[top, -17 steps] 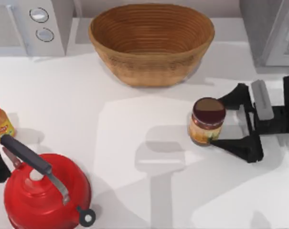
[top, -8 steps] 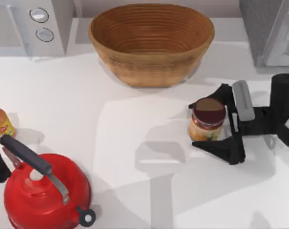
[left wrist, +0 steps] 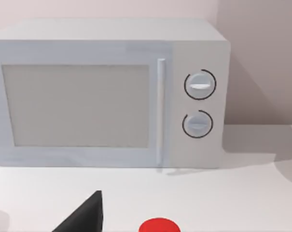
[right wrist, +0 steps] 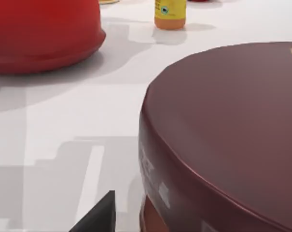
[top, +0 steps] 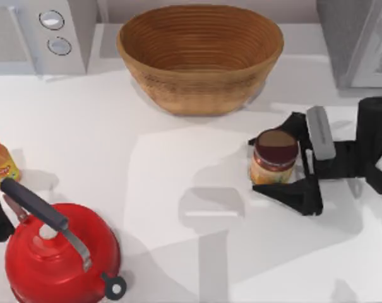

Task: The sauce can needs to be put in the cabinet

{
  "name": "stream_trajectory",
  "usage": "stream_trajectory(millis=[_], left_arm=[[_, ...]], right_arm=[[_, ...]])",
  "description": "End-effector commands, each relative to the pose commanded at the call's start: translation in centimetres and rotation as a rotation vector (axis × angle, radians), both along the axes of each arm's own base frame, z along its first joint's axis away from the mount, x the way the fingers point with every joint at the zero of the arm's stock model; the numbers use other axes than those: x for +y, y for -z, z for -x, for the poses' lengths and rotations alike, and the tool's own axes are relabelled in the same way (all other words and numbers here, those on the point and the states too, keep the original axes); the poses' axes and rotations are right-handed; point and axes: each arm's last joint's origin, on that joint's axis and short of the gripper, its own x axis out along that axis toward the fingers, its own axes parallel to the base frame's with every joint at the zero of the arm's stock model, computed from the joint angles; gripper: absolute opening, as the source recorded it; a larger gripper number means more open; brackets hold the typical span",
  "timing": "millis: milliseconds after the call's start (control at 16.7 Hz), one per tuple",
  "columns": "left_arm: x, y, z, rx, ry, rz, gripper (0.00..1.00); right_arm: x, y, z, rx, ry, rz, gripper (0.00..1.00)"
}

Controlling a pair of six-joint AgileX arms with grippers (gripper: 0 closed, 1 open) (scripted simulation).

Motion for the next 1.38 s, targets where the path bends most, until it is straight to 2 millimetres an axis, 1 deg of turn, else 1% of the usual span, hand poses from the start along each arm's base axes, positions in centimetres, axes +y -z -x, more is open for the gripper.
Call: stream_trajectory(millis=[600,660,1200,1260,1380], left_arm=[[0.0,0.0,0.0,0.000,0.000,0.000,1.00],[0.0,0.0,0.0,0.000,0.000,0.000,1.00],[0.0,0.0,0.0,0.000,0.000,0.000,1.00],[0.0,0.0,0.0,0.000,0.000,0.000,1.00],[0.0,0.0,0.0,0.000,0.000,0.000,1.00]], right_arm=[[0.0,0.0,0.0,0.000,0.000,0.000,0.02],[0.0,0.0,0.0,0.000,0.000,0.000,0.00],[-0.1,-0.1,-0.1,0.002,0.004,0.000,0.00],[-0.2,-0.5,-0.2,-0.001,0.006,0.000,0.00],[-0.3,-2.1,-0.6,-0.008,0.014,0.000,0.00]])
